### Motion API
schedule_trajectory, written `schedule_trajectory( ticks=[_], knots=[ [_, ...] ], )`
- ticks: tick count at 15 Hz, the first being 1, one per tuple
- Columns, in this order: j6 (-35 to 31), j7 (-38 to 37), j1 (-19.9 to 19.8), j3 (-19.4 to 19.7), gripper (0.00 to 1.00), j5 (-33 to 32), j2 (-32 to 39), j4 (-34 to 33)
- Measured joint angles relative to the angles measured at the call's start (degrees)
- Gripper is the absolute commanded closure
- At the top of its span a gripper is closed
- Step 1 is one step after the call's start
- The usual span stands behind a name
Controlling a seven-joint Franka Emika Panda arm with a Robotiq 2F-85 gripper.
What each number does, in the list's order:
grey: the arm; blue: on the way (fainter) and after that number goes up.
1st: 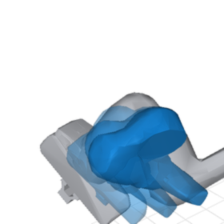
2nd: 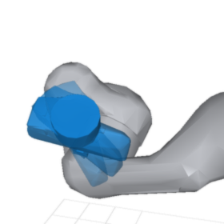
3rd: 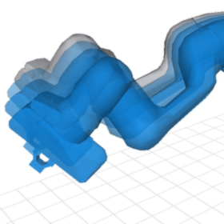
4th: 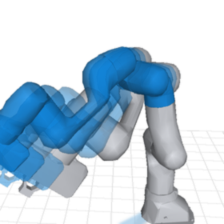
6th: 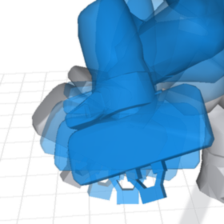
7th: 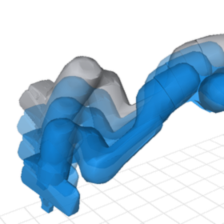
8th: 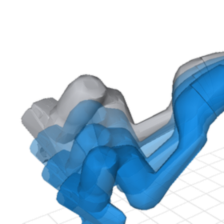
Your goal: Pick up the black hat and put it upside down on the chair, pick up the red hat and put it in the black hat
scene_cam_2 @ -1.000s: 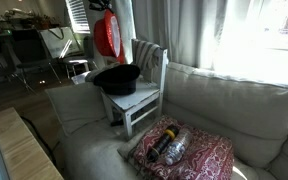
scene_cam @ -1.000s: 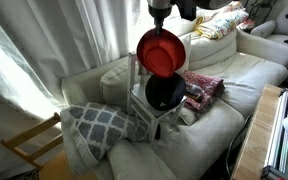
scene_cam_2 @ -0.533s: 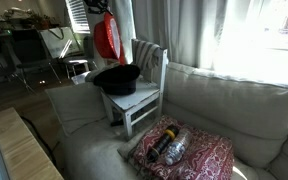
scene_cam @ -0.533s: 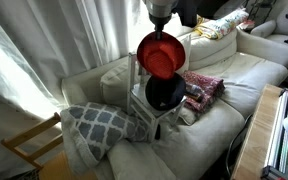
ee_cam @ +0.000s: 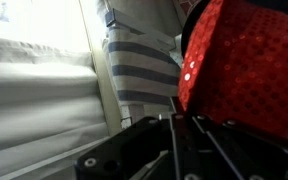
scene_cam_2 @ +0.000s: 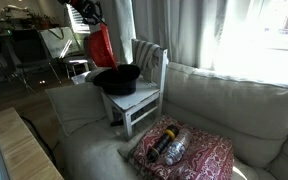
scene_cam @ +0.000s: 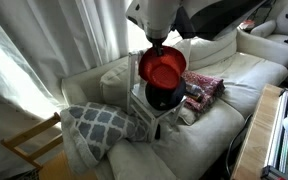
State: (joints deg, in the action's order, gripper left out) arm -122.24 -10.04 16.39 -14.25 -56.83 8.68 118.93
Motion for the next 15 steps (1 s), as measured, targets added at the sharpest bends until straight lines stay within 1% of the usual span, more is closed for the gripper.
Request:
schedule_trajectory(
  ticks=[3, 6, 10, 15],
  knots=[
    [3.1, 0.0, 1.2, -0.2, 0.99, -6.1, 1.3, 0.3],
    [4.0, -1.4, 1.6, -0.2, 0.99, -11.9, 1.5, 1.4],
    [4.0, -6.2, 1.9, -0.3, 0.99, -18.3, 2.9, 3.1],
    [4.0, -12.1, 2.0, -0.3, 0.99, -27.0, 6.5, 3.3]
  ],
)
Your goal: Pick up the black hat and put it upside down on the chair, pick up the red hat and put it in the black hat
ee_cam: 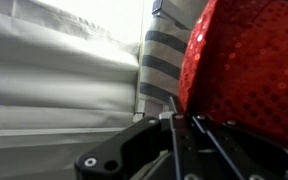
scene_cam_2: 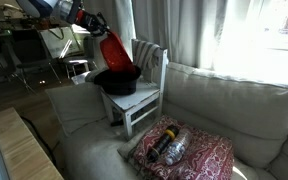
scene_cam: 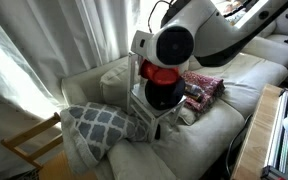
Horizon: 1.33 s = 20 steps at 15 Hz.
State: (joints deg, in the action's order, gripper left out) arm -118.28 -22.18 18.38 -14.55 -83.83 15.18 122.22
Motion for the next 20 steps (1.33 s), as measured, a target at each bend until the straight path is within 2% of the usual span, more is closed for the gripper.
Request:
schedule_trajectory(
  ticks=[5, 6, 7, 8, 10, 12, 13, 14, 15, 16, 20],
  knots=[
    [-1.3, -0.6, -0.1, -0.4, 0.99, -2.3, 2.5, 0.0],
    [-2.3, -0.6, -0.1, -0.5, 0.92, -2.3, 2.7, 0.0],
    [-3.6, -0.5, -0.1, -0.5, 0.71, -2.3, 2.8, 0.0],
    [-5.2, 0.0, -0.3, -0.5, 0.68, -2.2, 2.9, 0.1],
    [-8.4, 1.8, -0.6, -0.5, 0.82, -1.9, 3.0, 0.4],
    [-11.2, 5.0, -1.1, -0.5, 0.89, 0.1, 3.2, 1.1],
    [-12.2, 7.0, -1.4, -0.5, 0.8, 1.7, 3.3, 1.5],
    [-12.8, 9.0, -1.6, -0.5, 0.63, 3.3, 3.5, 1.8],
    [-13.2, 11.1, -1.9, -0.5, 0.62, 4.8, 3.6, 2.1],
    [-13.6, 13.3, -2.1, -0.5, 0.56, 6.2, 3.7, 2.4],
    [-15.8, 20.6, -2.8, -0.5, 0.25, 10.9, 4.0, 2.8]
  ],
)
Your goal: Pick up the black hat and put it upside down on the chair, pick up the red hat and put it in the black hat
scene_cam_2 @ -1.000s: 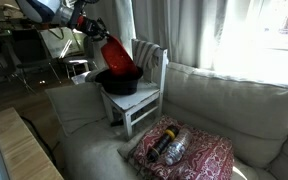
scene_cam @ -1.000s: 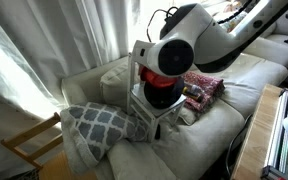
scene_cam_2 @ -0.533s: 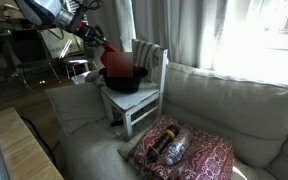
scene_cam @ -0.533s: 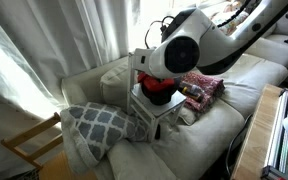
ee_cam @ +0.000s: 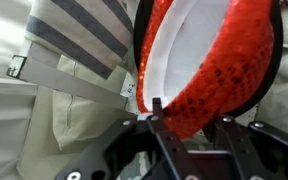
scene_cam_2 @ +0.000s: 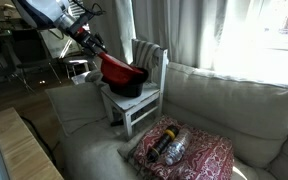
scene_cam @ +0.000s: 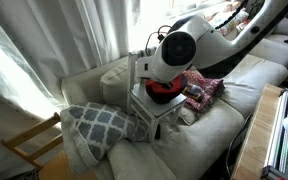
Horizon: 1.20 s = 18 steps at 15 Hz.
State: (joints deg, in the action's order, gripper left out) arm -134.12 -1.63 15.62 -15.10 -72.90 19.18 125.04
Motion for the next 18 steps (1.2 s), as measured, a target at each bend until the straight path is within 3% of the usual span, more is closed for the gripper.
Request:
schedule_trajectory(
  ticks=[3, 4, 13, 18],
  knots=[
    [-2.1, 3.8, -0.3, 0.0, 0.03, 3.1, 0.1, 0.0],
    [-2.6, 4.8, -0.4, 0.0, 0.0, 4.2, 0.1, 0.0],
    [-4.8, 12.1, -0.9, 0.0, 0.0, 11.7, 0.0, 0.0],
    [-4.8, 19.5, -3.0, 0.2, 0.0, 18.0, -0.5, 0.0]
  ],
)
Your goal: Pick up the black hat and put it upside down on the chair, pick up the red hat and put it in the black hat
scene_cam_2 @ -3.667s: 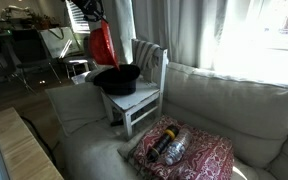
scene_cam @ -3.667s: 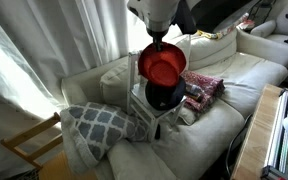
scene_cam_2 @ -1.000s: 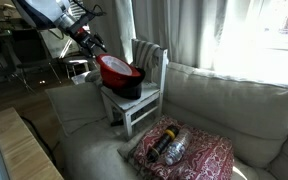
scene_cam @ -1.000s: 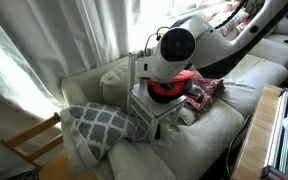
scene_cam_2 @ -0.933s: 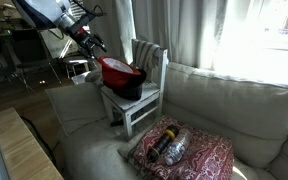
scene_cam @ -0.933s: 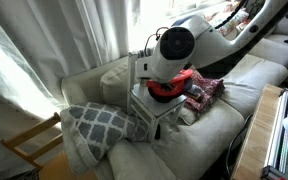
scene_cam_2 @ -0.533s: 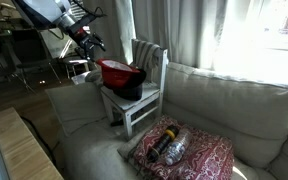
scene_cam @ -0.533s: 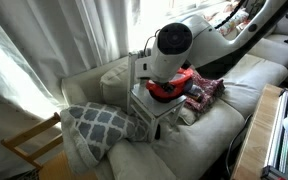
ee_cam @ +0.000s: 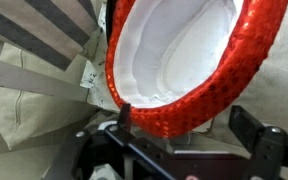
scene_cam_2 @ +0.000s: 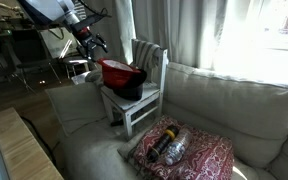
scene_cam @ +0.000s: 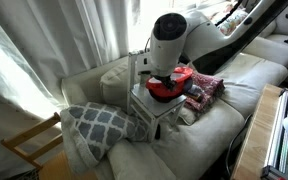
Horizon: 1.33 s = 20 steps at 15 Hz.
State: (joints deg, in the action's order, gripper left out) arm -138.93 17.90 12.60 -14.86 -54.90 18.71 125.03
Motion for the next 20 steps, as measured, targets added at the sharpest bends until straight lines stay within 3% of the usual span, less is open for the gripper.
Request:
schedule_trajectory(
  ticks=[1, 2, 4, 12, 20],
  knots=[
    [0.0, 1.3, -0.6, 0.0, 0.1, 1.4, -0.1, 0.0],
    [0.0, 2.7, -1.2, 0.1, 0.27, 2.7, -0.2, 0.0],
    [0.0, 5.1, -2.2, 0.3, 0.44, 5.0, -0.3, 0.0],
    [-0.5, 11.4, -4.2, 0.7, 1.0, 12.1, -0.2, 0.0],
    [-1.5, 15.1, -4.2, 0.7, 0.99, 15.4, -1.8, -0.1]
  ],
)
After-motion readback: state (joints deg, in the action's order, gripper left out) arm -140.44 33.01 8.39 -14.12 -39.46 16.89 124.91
